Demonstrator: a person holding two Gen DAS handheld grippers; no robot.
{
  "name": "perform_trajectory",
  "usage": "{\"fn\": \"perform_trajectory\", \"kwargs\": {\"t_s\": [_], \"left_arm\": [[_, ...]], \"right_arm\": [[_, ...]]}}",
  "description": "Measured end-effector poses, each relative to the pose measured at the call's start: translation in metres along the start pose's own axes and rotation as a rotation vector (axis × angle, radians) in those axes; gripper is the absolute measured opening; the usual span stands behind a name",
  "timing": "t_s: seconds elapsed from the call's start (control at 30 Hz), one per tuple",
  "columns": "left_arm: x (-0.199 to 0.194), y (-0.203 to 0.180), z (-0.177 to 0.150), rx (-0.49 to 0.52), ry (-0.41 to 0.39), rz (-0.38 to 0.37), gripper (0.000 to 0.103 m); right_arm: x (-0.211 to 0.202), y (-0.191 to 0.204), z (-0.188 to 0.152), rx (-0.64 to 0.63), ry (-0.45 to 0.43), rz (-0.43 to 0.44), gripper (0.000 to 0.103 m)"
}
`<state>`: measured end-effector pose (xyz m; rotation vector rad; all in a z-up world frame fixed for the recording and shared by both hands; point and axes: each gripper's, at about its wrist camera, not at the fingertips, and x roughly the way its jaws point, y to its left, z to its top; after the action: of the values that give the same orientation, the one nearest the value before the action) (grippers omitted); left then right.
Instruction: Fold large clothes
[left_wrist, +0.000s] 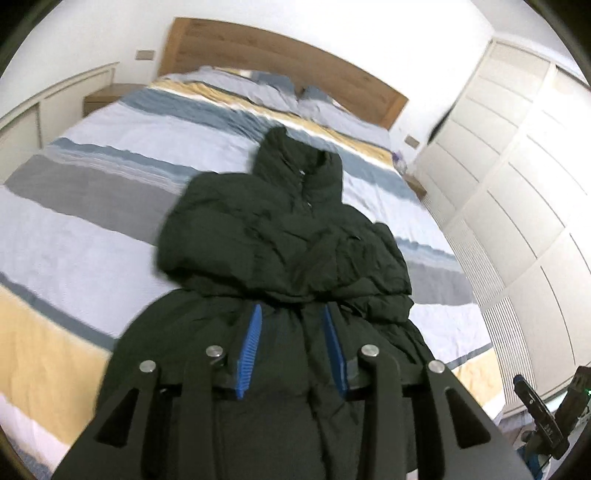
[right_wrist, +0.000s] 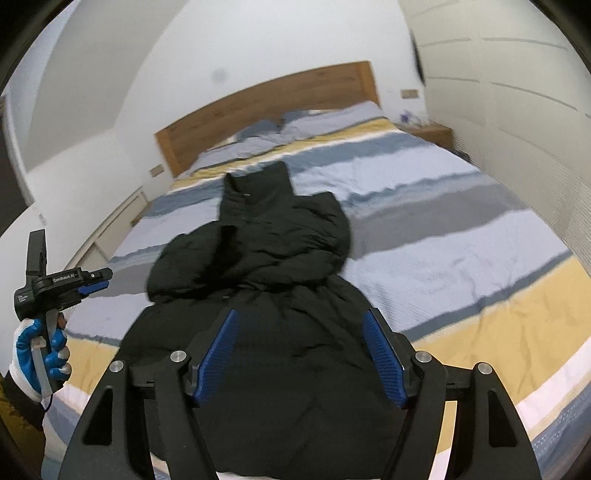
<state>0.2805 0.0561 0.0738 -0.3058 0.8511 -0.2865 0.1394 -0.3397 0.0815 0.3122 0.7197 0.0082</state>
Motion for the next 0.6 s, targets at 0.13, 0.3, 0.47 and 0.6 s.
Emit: {"fn": "perform_trajectory", "kwargs": {"t_s": [0.13,0.3,0.47,0.6], "left_arm": [[-0.034,0.032,-0.006,-0.022,-0.02,0.013,0.041],[-0.042,0.084,-0.008,-0.055,-0.017,0.112,0.054],[-0.003,0.128,0.001,-0.119,-0.007,0.159,0.056],[0.041,0.139,0.015,-0.122,-0.001,0.174,0.056]], "right_arm": [[0.008,0.033,0.009,-0.042,0.003,0.024,0.071],[0.043,0.079,0.019,-0.126,0.029,0.049,0.074],[0.106,0.115,0.029,-0.196,0.077,0.06,0.074],[0.159,0.139,0.044,-0.258,0.102,0.065,0.074]]}}
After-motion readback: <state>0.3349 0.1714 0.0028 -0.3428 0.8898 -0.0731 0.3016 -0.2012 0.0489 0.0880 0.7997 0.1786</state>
